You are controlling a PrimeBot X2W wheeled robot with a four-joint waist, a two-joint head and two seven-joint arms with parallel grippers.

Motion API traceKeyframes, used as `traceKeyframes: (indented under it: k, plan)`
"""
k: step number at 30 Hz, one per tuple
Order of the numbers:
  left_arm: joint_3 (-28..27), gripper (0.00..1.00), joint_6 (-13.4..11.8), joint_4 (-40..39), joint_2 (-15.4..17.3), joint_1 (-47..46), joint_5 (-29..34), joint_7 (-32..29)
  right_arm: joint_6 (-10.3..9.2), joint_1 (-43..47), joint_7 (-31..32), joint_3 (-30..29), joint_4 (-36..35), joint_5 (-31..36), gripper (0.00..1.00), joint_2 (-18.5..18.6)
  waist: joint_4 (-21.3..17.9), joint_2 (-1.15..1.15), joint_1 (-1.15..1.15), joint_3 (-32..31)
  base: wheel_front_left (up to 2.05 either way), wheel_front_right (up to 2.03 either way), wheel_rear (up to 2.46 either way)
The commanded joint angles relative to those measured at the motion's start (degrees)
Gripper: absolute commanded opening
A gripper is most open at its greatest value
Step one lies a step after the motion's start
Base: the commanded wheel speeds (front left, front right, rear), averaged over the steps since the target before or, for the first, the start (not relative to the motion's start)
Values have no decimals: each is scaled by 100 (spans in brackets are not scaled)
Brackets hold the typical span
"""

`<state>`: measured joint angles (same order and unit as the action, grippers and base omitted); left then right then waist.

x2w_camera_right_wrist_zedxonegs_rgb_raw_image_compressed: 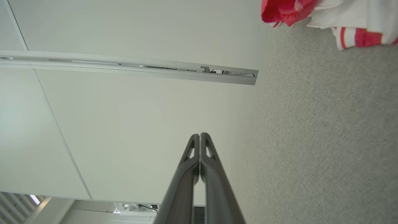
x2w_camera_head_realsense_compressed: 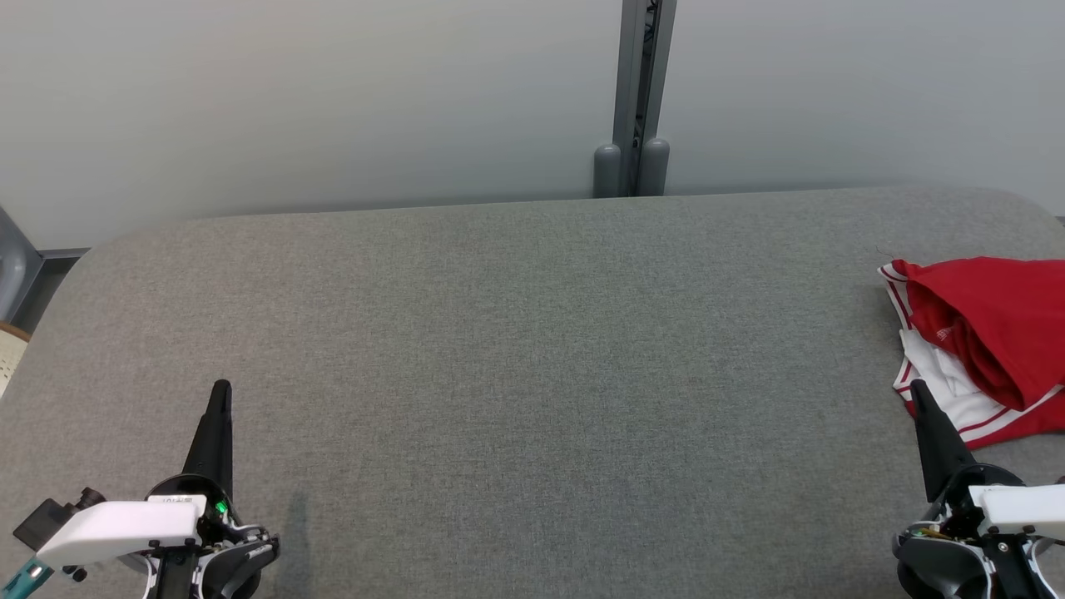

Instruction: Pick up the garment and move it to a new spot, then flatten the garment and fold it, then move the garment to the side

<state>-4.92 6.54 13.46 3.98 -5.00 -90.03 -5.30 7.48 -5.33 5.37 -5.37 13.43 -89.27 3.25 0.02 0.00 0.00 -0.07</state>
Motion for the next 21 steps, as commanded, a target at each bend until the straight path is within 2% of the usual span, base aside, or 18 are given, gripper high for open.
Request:
traceKeyframes:
  k: [1, 8, 21]
  plan:
    - [-60, 0, 58, 19, -15, -110, -114, -34, 2, -71, 40, -32, 18, -128, 0, 42, 0, 0, 0, 5, 0, 0, 0]
    - [-132, 0, 120, 73, -72, -174, -299, -88, 2, -116, 67, -52, 71, -398, 0, 40, -2, 0, 0, 24, 0, 0, 0]
    - [-138, 0, 123, 70, -80, -168, -277, -101, 2, -112, 70, -62, 71, -371, 0, 26, -2, 0, 0, 25, 0, 0, 0]
